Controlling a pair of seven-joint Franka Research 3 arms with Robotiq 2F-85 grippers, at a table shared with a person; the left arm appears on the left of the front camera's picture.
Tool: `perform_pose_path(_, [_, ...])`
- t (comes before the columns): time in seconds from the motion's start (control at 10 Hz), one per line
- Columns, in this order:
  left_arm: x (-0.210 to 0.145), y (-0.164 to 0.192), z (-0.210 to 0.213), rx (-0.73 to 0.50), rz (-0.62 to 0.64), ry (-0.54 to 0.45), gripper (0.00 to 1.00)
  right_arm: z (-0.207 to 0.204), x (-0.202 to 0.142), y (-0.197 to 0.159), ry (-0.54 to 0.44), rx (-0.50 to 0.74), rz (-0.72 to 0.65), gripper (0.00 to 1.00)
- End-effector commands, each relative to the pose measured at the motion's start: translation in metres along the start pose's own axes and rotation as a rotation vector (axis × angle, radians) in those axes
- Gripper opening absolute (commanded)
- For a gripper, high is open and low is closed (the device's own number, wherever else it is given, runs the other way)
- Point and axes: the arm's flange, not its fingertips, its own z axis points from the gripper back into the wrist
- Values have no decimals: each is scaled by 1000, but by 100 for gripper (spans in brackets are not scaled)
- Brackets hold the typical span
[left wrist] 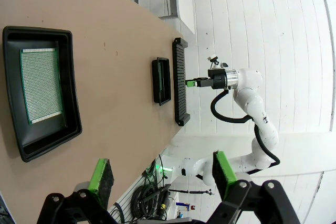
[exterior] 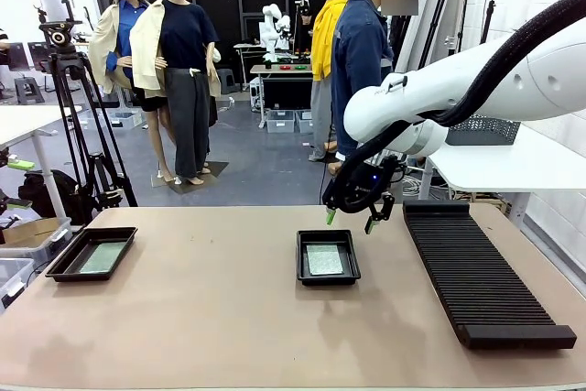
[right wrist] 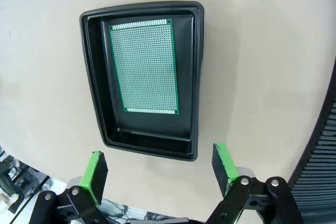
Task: Inspect and transfer BCBs to ESD trays.
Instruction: Pick up the ESD tray and place it on the left side of the table.
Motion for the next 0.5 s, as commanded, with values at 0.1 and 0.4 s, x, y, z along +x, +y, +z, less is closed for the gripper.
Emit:
perform_pose_path(0.1, [-1, -3, 0, 7, 7, -6, 100, 1, 0, 0, -1, 2, -1, 100])
perform_pose_path(0.4, [-1, -3, 0, 7, 7, -6, 100, 1, 0, 0, -1, 2, -1, 100])
